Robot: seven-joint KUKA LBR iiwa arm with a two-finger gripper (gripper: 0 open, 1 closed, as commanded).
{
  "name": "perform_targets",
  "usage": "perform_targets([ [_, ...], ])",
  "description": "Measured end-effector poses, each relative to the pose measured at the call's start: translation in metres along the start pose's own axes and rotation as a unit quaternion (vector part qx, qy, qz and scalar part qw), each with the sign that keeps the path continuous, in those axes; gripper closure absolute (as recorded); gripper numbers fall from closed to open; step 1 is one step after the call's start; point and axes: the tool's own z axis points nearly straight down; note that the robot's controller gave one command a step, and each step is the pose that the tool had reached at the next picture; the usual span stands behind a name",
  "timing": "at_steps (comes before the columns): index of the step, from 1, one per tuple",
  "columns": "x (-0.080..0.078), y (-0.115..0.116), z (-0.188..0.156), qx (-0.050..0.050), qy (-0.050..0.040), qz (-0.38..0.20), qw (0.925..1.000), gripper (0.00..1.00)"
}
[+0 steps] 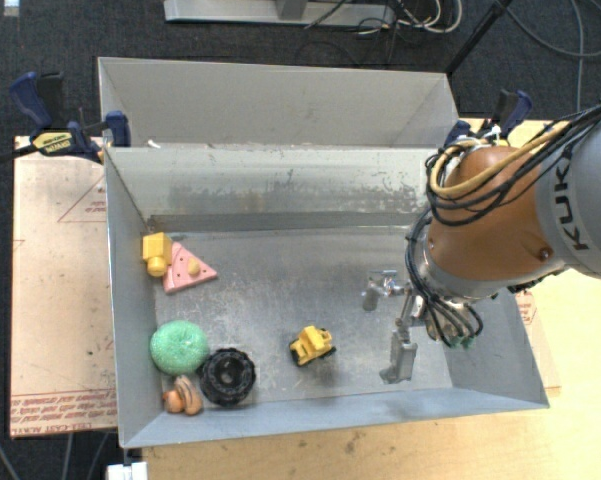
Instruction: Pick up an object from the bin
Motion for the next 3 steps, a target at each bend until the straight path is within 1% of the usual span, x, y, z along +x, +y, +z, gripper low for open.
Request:
perform_targets([
  [1,-0.002,0.0,-0.004,0.0,-0.0039,0.0,1.0,0.0],
  [2,-0.022,0.052,0.04,0.001,-0.0071,-0.02,0.9998,0.0],
  [3,-0.025,0.068,0.053,0.0,-0.0063,-0.028,0.9996,0.0],
])
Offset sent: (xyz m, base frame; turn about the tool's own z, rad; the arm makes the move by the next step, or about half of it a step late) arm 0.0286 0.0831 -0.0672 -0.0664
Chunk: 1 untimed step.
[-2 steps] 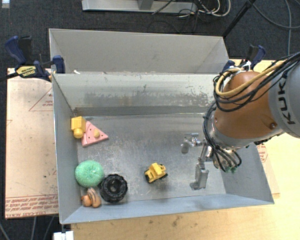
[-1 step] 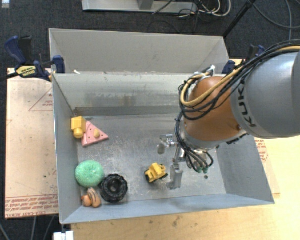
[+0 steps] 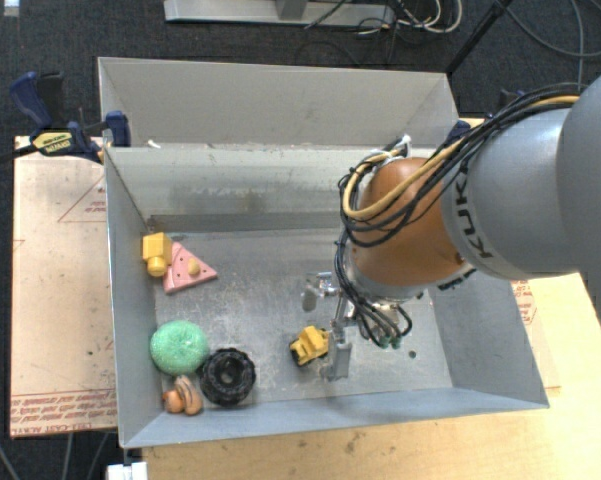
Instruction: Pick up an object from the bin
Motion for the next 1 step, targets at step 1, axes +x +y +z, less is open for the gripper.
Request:
perform_targets([
  [1,0.0069,0.0143,-0.0171,0.0,0.0068,-0.033,0.9994,0.0],
])
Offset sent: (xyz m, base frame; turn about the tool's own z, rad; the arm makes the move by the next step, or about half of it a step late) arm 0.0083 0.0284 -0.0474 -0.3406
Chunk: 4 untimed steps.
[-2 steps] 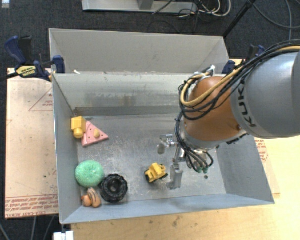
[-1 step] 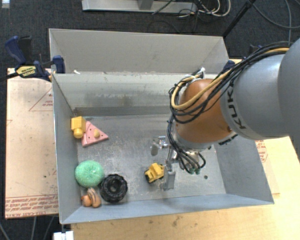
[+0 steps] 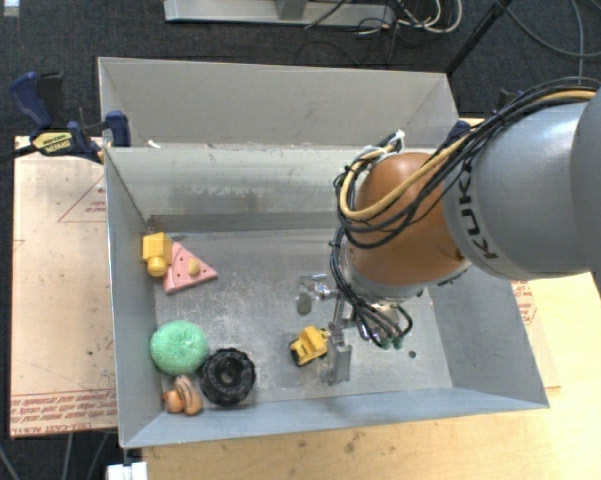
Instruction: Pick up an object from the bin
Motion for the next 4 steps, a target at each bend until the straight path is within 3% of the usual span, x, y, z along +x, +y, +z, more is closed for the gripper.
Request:
perform_targets([
  [1,-0.009,0.003,0.002,0.0,-0.0075,0.094,0.9955,0.0],
  [2,-0.01,0.004,0.027,0.0,-0.0044,0.001,1.0,0.0],
  [3,-0.003,0.001,0.053,0.0,-0.006,0.034,0.9994,1.0],
  [4,-0.003,0.001,0.053,0.0,-0.006,0.034,0.9994,1.0],
])
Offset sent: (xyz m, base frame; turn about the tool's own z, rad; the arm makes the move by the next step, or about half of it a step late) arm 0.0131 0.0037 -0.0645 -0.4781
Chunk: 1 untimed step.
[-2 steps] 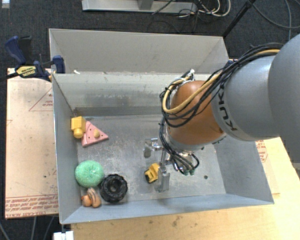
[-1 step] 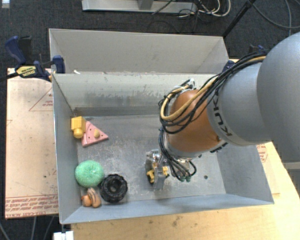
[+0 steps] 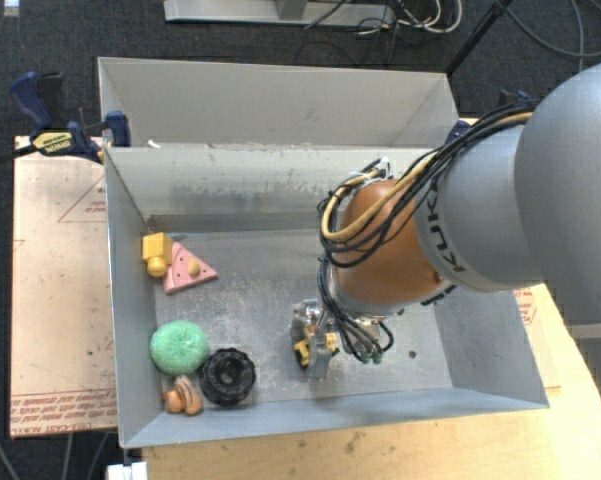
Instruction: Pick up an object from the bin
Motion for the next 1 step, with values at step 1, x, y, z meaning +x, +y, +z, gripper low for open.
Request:
perform_targets([
  [1,0.0217,-0.0345,-0.1601,0.001,0.0005,0.002,1.0,1.0],
])
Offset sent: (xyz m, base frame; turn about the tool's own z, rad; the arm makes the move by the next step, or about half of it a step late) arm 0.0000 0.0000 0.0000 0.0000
